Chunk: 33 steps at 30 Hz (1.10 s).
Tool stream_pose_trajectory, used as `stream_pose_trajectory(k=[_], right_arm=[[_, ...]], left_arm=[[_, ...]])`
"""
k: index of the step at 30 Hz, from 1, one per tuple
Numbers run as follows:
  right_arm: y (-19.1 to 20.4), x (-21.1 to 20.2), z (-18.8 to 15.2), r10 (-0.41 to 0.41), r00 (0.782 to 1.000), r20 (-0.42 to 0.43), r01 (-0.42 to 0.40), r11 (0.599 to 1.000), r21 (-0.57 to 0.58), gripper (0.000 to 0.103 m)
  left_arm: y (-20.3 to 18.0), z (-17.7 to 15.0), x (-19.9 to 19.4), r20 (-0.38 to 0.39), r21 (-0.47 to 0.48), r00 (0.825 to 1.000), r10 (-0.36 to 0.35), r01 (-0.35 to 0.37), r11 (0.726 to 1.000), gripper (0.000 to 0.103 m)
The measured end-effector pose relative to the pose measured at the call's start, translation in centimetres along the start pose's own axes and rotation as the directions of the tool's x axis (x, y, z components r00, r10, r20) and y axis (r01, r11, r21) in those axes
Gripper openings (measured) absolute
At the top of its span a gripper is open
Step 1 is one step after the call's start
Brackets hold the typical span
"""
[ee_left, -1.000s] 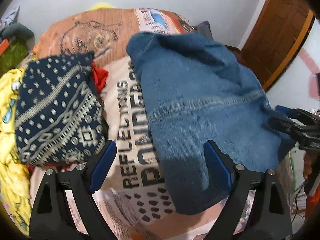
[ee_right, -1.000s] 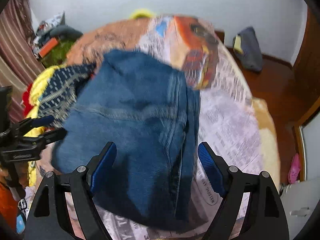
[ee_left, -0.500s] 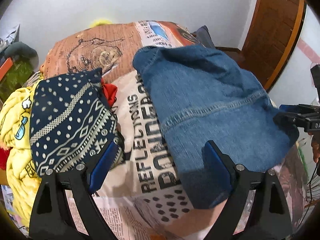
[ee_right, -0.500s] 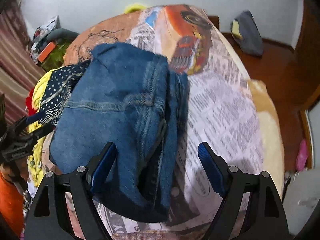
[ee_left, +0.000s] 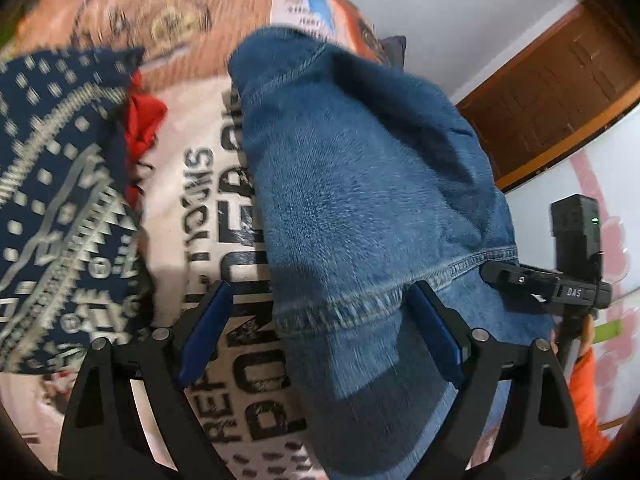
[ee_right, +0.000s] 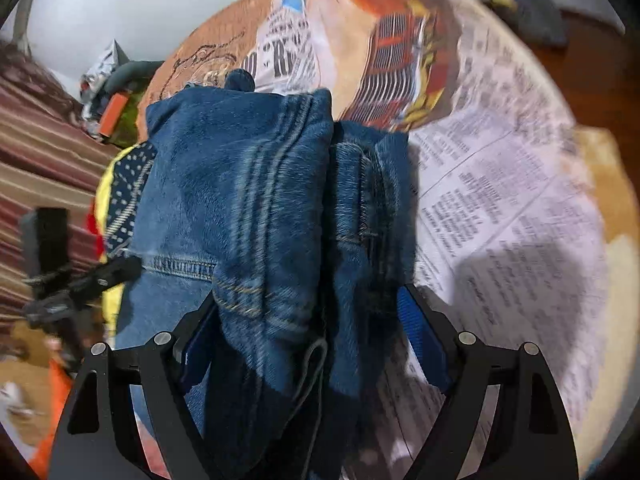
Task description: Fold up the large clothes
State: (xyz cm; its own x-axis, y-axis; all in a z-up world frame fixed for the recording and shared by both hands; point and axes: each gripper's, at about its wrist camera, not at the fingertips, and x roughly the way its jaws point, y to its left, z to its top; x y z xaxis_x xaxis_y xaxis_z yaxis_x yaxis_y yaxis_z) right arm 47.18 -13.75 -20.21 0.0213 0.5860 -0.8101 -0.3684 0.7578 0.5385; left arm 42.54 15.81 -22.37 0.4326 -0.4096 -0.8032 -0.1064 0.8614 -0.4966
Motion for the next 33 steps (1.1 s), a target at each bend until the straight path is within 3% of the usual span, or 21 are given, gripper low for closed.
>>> stream_pose_trajectory(k=[7, 13, 14, 21, 24, 28, 33], right_arm=[[-0.7, 1.6, 1.0, 0.039, 0.999, -0.018, -0.039, 0.999, -0.032, 0.095], [0.0, 1.3, 1.2, 0.03, 0.999, 0.011, -0.029, 0.998, -0.055, 0.094], [0.1, 1.2, 1.1, 0.032, 0.999, 0.016, -0.032, 0.998, -0.057, 0.09], [1.9, -0.4, 0.5, 0.015, 0.996, 0.089, -0.005, 0.993, -0.121, 0.05], [3.5, -1.3, 0.5, -0.019, 0.993, 0.114, 0.037, 0.986, -0.161, 0.038], [5.8, -2.5, 0.4, -0.039, 0.988, 0.15, 0.069, 0.978, -0.199, 0.033], [8.9, -4.0, 0.1, -0.007, 0.981, 0.196, 0.054, 0.97, -0.239, 0.03]], left_arm=[[1.9, 1.5, 2.8, -0.047, -0.135, 0.989, -0.143, 0.135, 0.982, 0.09], [0.6, 1.8, 3.3, -0.045, -0.1, 0.992, -0.121, 0.116, 0.988, 0.089], [0.3, 1.8, 3.4, -0.046, -0.096, 0.99, -0.131, 0.126, 0.987, 0.079], [-1.8, 0.6, 1.8, -0.002, -0.018, 0.995, -0.1, 0.1, 0.995, 0.053], [-3.1, 0.3, 0.2, 0.022, 0.006, 0.994, -0.104, 0.104, 0.995, 0.044], [-5.0, -0.4, -3.0, 0.07, 0.082, 0.994, -0.087, 0.081, 0.993, 0.038], [-5.7, -0.9, -8.8, 0.169, 0.142, 0.983, -0.069, 0.044, 0.989, 0.036]])
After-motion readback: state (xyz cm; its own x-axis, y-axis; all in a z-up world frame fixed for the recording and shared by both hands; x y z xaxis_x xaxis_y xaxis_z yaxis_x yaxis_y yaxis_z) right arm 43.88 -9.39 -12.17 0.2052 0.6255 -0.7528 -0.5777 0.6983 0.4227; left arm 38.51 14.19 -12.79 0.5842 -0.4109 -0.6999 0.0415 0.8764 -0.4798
